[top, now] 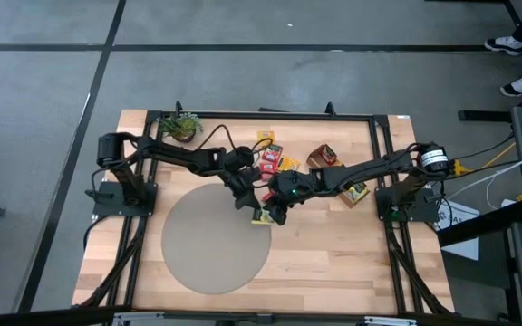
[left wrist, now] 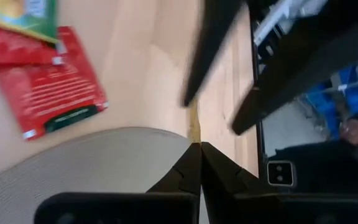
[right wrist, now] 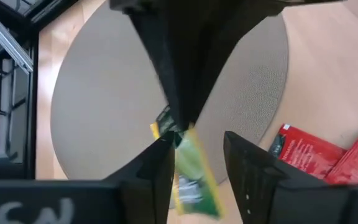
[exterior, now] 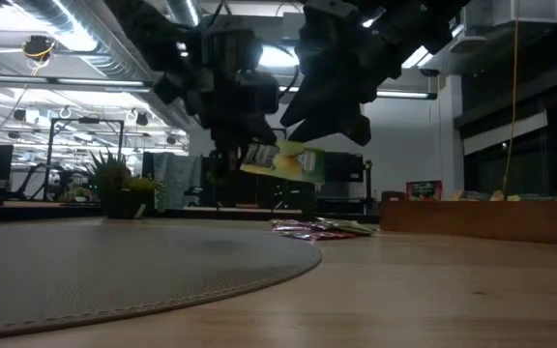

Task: Pick & Place Tea
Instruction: Put the yellow tea bag into the bottom section of the wooden organizer

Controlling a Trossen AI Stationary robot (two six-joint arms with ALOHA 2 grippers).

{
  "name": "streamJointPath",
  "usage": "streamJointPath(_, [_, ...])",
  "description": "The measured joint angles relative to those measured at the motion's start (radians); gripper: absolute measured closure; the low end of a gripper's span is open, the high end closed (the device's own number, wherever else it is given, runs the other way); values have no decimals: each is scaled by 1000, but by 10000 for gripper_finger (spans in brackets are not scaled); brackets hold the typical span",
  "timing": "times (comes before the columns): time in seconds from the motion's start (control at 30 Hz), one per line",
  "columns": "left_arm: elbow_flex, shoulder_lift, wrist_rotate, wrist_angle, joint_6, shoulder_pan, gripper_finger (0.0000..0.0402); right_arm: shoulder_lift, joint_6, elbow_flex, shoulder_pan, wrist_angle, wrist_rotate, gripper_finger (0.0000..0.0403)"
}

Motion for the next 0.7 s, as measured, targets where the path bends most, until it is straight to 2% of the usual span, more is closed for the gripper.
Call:
streamJointPath(0.17, [49,0,-4,-21,32,-5,399,0,-15,0,-1,0,-4,261])
streamJointPath(0.3, [71,0,-5,-20,48,4,400,0,16,0,-5,-2,-74,260])
streamJointPath(0.43, [73,0,-4,-43,50,9,400,0,30,0,-7,-6,-98,265])
streamJointPath(0.57, [73,0,-4,-122,93,14,399,0,53,0,-7,-6,-101,289])
streamJointPath(0.7, [73,0,-3,-135,110,14,400,0,57,0,-7,-7,-105,327])
